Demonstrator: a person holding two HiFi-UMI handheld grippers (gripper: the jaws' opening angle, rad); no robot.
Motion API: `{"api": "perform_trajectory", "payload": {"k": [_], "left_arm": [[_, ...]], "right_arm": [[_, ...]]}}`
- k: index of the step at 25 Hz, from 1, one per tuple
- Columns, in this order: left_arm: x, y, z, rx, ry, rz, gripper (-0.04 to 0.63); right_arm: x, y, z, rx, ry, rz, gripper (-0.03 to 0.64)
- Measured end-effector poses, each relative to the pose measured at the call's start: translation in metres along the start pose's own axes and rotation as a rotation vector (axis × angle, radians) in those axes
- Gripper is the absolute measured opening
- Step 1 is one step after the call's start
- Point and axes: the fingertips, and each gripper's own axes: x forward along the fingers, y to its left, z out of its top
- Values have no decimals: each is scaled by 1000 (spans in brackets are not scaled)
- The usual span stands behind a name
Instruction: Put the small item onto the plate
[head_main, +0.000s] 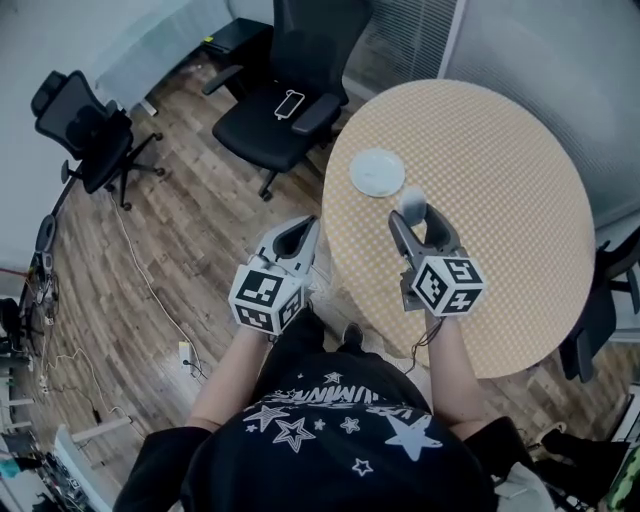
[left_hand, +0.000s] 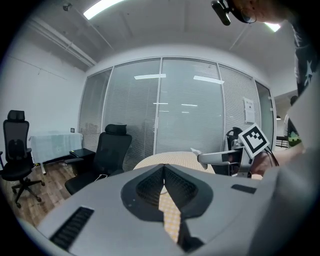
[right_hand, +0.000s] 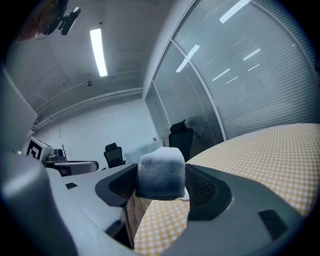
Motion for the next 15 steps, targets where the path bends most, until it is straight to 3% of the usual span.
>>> {"api": "perform_trajectory", "payload": {"k": [6, 15], "left_arm": [[28, 12, -3, 1, 3, -60, 8], [99, 51, 6, 5, 23, -218, 8]], "right_arm": [[14, -10, -10, 10, 8, -50, 302], [63, -27, -1, -13, 22, -162, 302]]}}
